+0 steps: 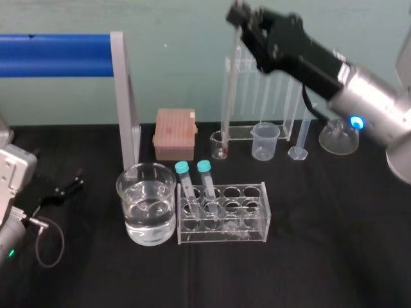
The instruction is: Hold the thermometer with one hand and immerse one end into the beaker, then reinsert it into the test tube rack.
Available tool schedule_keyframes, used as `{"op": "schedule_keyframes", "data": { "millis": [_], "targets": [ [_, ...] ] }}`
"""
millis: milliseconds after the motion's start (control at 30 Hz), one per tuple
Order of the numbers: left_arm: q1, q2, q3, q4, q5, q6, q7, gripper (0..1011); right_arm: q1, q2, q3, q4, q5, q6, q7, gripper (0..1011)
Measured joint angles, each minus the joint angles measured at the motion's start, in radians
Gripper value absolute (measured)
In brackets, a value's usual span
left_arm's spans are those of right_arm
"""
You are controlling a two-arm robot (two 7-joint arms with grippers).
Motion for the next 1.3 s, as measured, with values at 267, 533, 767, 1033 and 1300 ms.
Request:
{"op": "schedule_keyframes", "data": {
  "millis": [267, 533, 767, 1033, 1300],
  "targets": [
    [0.0, 0.0, 0.0, 0.0, 0.0, 0.0, 0.0, 1008, -0.102, 0.058, -0.002, -0.026, 0.028, 0.031, -0.021, 55],
    [0.0, 0.0, 0.0, 0.0, 0.0, 0.0, 0.0, 1008, -0.113, 0.06, -0.026, 0.02, 0.026, 0.043, -0.026, 55],
    [0.0, 0.0, 0.0, 0.0, 0.0, 0.0, 0.0, 1008, -0.098, 0.032, -0.048, 0.069, -0.005, 0.022, -0.028, 55],
    [0.0, 0.0, 0.0, 0.0, 0.0, 0.0, 0.0, 1008, -0.093, 0.018, -0.076, 0.104, -0.054, 0.006, -0.021, 55],
    [0.0, 0.0, 0.0, 0.0, 0.0, 0.0, 0.0, 1008, -0.083, -0.004, -0.091, 0.157, -0.109, -0.017, -0.015, 55]
  ]
}}
